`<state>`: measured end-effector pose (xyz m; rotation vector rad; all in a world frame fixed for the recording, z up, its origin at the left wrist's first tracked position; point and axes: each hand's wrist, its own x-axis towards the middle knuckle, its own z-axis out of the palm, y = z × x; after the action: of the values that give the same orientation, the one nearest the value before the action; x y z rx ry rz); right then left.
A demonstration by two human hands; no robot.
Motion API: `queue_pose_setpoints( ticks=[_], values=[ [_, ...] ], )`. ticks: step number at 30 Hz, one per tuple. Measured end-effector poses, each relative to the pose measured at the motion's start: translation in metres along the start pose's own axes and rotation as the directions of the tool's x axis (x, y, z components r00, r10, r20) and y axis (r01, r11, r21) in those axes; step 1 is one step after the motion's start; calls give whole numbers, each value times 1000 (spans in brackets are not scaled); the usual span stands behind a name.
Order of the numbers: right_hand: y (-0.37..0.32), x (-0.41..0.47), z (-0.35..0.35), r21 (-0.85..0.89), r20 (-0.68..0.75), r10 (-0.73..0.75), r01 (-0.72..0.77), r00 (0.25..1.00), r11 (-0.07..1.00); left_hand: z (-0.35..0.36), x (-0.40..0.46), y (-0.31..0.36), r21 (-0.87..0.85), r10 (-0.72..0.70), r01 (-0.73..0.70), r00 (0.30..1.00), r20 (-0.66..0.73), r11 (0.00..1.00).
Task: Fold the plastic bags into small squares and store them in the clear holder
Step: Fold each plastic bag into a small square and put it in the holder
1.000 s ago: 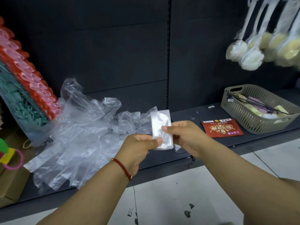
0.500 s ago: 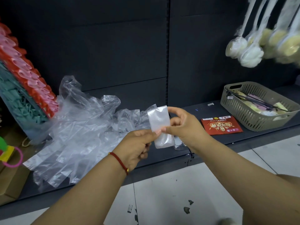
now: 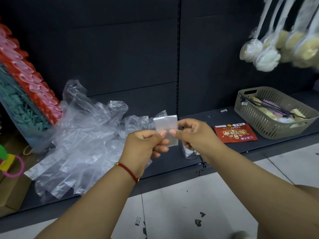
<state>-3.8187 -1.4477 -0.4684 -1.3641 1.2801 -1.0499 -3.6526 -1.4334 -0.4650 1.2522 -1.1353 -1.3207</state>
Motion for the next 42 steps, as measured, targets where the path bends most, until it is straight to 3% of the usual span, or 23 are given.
queue_pose_setpoints(
  ticks=[8, 14, 27, 32, 37, 42],
  values=[
    [-1, 0, -1, 299, 9, -59, 53, 998, 953, -1, 0, -1, 129, 227, -225, 974, -2, 966],
    [-5, -4, 0, 230, -18, -106, 107, 994, 967, -1, 0, 0, 85, 307, -307, 952, 6, 948],
    [0, -4, 5, 197, 18, -134, 128, 991, 972, 4, -1, -4, 4, 335, -340, 925, -178, 941],
    [2, -3, 5, 109, 38, -167, 162, 985, 981, 4, 1, -10, 110, 378, -362, 892, -248, 926],
    [-3, -7, 8, -12, 19, -134, 134, 991, 991, 12, -4, -16, 233, 445, -404, 880, -165, 885],
    [2, -7, 11, -114, -83, -247, 237, 965, 965, 27, -6, -18, 125, 306, -287, 935, -179, 950]
  ],
)
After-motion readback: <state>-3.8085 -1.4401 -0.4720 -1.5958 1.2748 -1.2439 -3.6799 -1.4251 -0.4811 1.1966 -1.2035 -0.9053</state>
